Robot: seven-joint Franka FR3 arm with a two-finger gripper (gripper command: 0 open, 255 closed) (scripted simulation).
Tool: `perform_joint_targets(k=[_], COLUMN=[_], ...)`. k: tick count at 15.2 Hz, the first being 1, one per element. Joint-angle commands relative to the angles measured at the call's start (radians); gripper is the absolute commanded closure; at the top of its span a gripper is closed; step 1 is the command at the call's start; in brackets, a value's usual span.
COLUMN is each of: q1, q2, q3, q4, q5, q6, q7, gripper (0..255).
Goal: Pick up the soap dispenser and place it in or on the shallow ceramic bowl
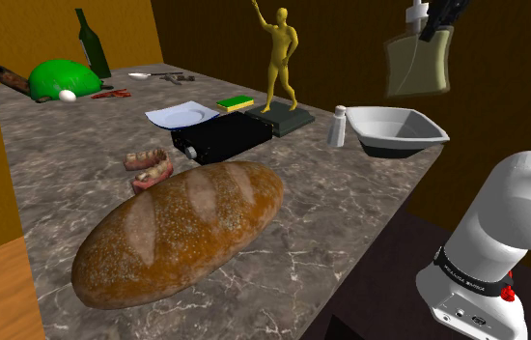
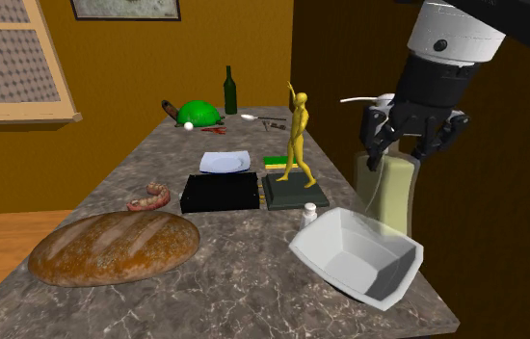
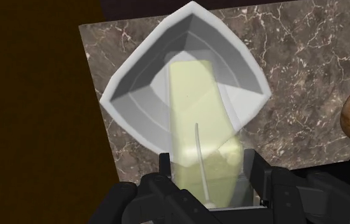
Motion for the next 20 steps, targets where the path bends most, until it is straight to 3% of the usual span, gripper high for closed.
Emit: perform_joint_targets(k=[1, 14, 20], q1=[-0.006, -0.025, -0.025], q2=[-0.022, -0.130, -0.130], q3=[-0.020, -0.035, -0.036], q4=[-0.015, -0.259, -0.259], q5=[-0.016, -0.038, -0.038], q6=[-0.006, 0.130, 0.130], q7=[-0.022, -0.025, -0.025], gripper=[255, 255, 255])
